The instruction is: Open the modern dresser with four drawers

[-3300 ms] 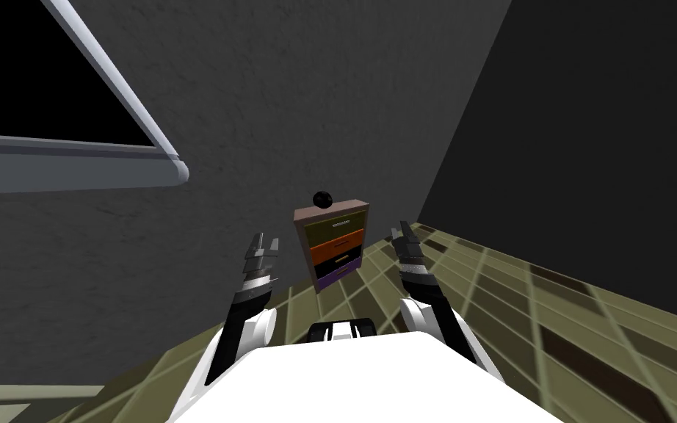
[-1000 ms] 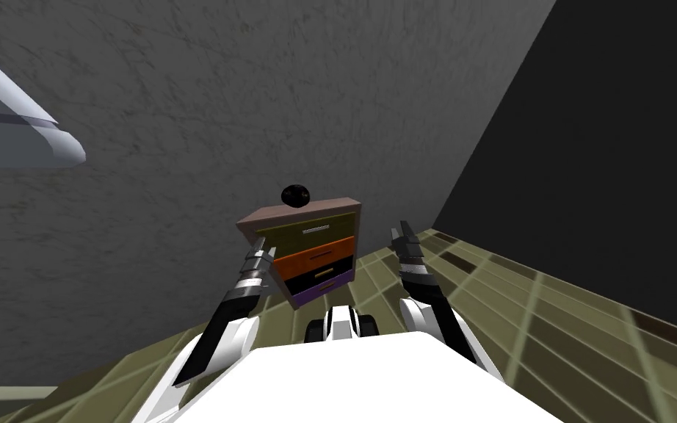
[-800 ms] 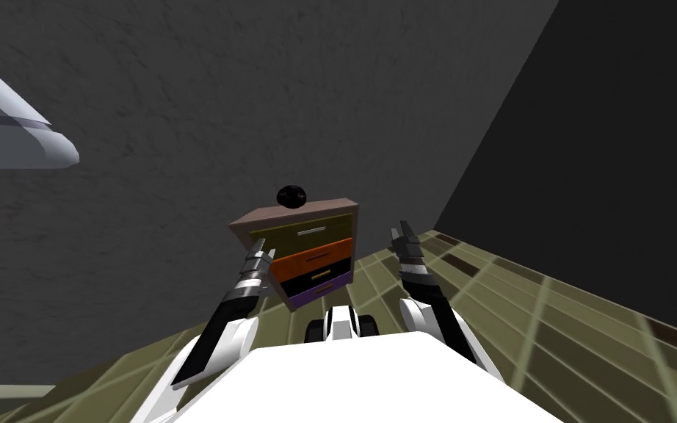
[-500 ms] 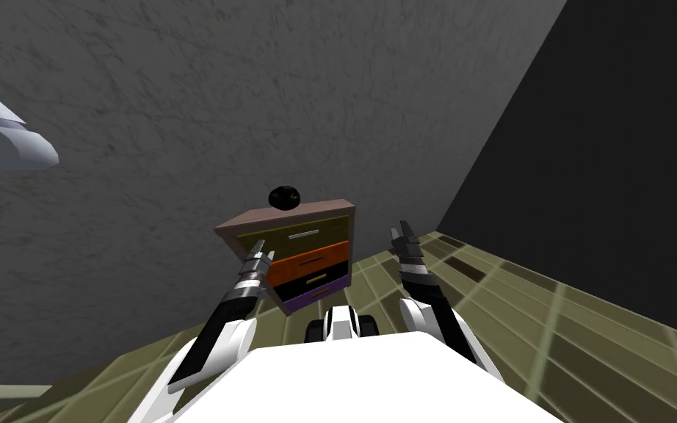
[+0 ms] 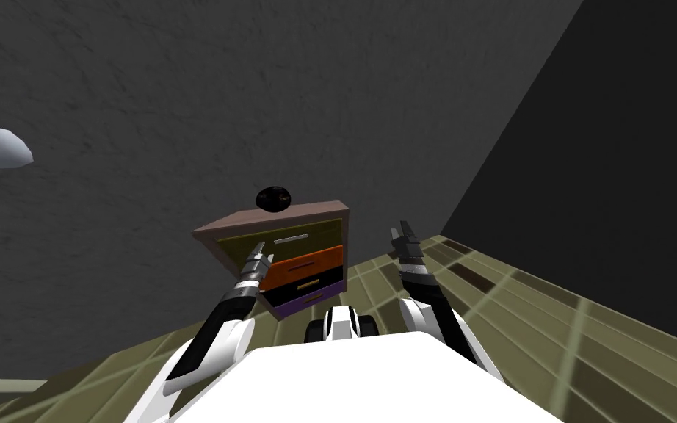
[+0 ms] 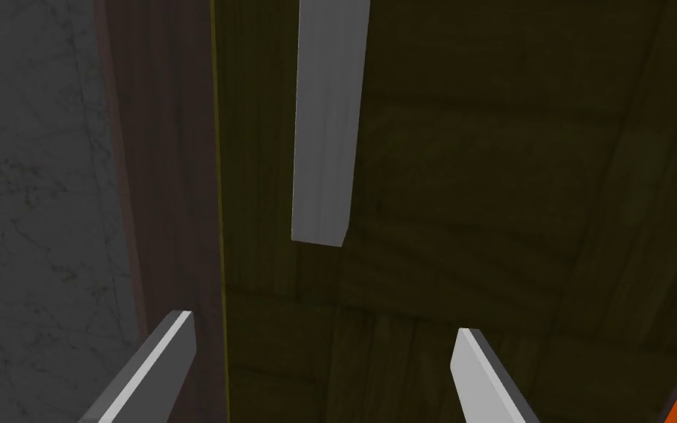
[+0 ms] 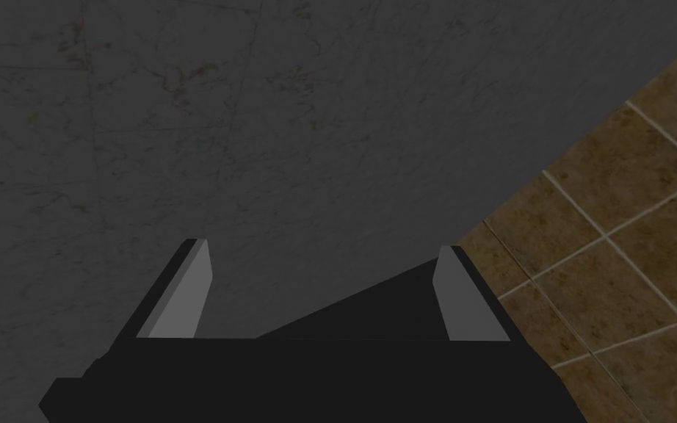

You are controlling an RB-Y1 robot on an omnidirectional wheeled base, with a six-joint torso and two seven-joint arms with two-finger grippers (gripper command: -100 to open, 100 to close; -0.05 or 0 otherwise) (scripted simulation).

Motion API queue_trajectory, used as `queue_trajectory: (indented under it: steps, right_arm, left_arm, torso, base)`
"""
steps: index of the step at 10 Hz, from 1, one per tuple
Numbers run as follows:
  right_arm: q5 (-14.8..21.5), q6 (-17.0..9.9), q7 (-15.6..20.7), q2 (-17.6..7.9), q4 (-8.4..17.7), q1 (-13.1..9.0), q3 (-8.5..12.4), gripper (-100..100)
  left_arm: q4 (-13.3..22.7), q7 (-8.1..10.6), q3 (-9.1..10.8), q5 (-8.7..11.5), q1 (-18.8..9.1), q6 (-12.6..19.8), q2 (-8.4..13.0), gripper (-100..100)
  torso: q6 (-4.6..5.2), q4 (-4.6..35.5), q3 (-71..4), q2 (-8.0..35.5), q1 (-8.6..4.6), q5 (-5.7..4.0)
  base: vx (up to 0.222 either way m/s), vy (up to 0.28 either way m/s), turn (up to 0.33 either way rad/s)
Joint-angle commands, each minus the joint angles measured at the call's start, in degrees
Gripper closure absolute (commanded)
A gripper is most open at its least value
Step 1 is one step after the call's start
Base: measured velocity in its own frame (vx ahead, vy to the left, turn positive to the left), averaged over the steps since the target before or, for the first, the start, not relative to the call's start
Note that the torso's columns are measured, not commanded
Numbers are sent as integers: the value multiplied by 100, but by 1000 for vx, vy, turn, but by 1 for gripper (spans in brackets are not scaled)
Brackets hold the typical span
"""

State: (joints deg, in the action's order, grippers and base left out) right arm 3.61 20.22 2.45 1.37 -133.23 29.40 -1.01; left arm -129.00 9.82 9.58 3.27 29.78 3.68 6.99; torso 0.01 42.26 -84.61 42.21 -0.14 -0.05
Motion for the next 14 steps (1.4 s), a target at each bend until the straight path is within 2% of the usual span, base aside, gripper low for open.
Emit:
queue_trajectory:
  steps: [1, 2, 4, 5, 6, 7, 8, 14]
  right_arm:
    - [0, 0, 0, 0, 0, 1, 0, 0]
    - [0, 0, 0, 0, 0, 0, 0, 0]
    - [0, 0, 0, -2, 0, 0, 2, 0]
    - [0, 0, 0, -3, 0, 0, 2, 0]
    - [0, 0, 0, -2, 0, 0, 2, 0]
    - [0, 0, 0, -2, 0, -2, 2, 0]
    - [0, -1, 0, -2, 1, -2, 1, 0]
    - [0, -1, 0, -1, 1, -3, 1, 0]
  left_arm:
    - [-15, 14, 61, 101, 59, 275, 70, -100]
    - [-21, 11, 46, 78, 51, 214, 51, -100]
    - [-302, 50, 117, 108, 182, 394, 98, -100]
    - [-248, 34, 93, 95, 150, 359, 76, -100]
    - [-106, 22, 67, 89, 92, 282, 65, 100]
    - [-171, 34, 89, 99, 109, 333, 82, 100]
    - [-254, 102, 188, 172, 159, 313, 187, 100]
    - [-285, 231, 364, 317, 281, 353, 389, 100]
  torso:
    - [-1, -2, -4, -7, 7, 2]
    - [-1, 1, 2, 6, 22, 6]
    - [-1, 6, 11, 14, 56, 17]
    - [-1, 0, -1, -3, 42, 13]
    - [-1, 2, 6, 13, 21, 7]
    - [-1, 10, 25, 41, 10, 4]
    - [4, -26, 16, 5, 26, 35]
    - [8, -14, -13, -21, 12, 11]
  base:
    - [108, -170, 58]
    - [40, -74, 15]
    - [103, 2, -25]
    - [56, 12, -4]
    - [-47, 5, 29]
    - [-21, 14, 15]
    - [-116, -48, -30]
    - [-151, -70, -8]
